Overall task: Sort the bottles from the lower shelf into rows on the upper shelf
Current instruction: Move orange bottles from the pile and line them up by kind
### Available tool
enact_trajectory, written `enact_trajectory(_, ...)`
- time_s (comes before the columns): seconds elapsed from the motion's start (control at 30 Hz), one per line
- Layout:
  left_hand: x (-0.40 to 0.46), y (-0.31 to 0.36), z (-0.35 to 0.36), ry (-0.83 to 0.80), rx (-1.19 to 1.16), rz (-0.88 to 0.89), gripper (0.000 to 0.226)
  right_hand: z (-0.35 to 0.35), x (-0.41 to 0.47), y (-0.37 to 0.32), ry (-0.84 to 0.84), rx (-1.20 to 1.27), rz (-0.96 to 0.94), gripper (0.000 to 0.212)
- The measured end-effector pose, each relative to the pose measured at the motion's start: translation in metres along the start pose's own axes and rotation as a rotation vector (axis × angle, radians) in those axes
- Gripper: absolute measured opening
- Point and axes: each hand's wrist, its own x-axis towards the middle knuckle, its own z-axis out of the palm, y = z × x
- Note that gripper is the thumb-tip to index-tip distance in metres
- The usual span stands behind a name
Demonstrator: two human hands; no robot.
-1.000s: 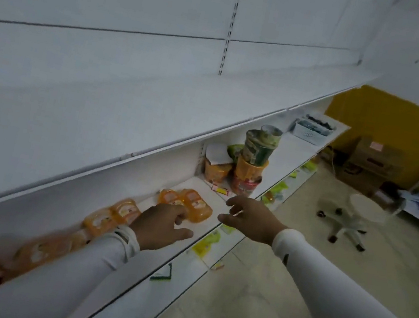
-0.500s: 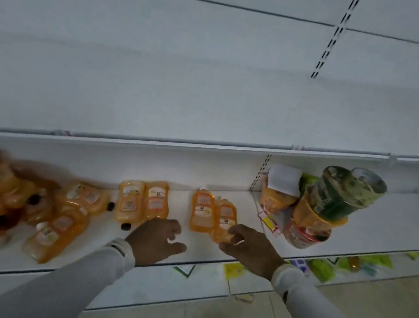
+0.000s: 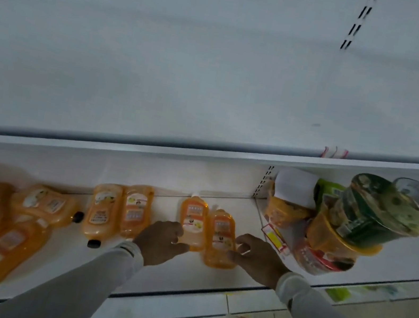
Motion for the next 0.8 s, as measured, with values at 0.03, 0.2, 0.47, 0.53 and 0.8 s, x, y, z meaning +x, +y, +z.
enact_trajectory(0.03,0.008,0.0,0.004,0.008,-0.013,-0.019,0.042,0.001,0.01,0.005,0.005,0.002,0.002,0.053)
enact_trajectory(0.2,0.041,-0.004,0.03,0.081,-0.003,-0.13,0.046,0.016,0.053,0.025,-0.013,0.048,-0.027,0.049)
enact_trajectory(0.47,0.053,-0.016,0.069,0.219,-0.094,-0.287,0.061,0.035,0.082,0.057,-0.051,0.136,-0.053,0.049)
enact_trajectory(0.53,0.057,-0.014,0.072,0.205,-0.156,-0.298,0.062,0.034,0.087,0.059,-0.088,0.172,-0.065,0.044)
enact_trajectory(0.8,0.09,-0.021,0.076,0.196,-0.441,-0.397,0.07,0.049,0.108,0.058,-0.146,0.439,-0.061,0.049)
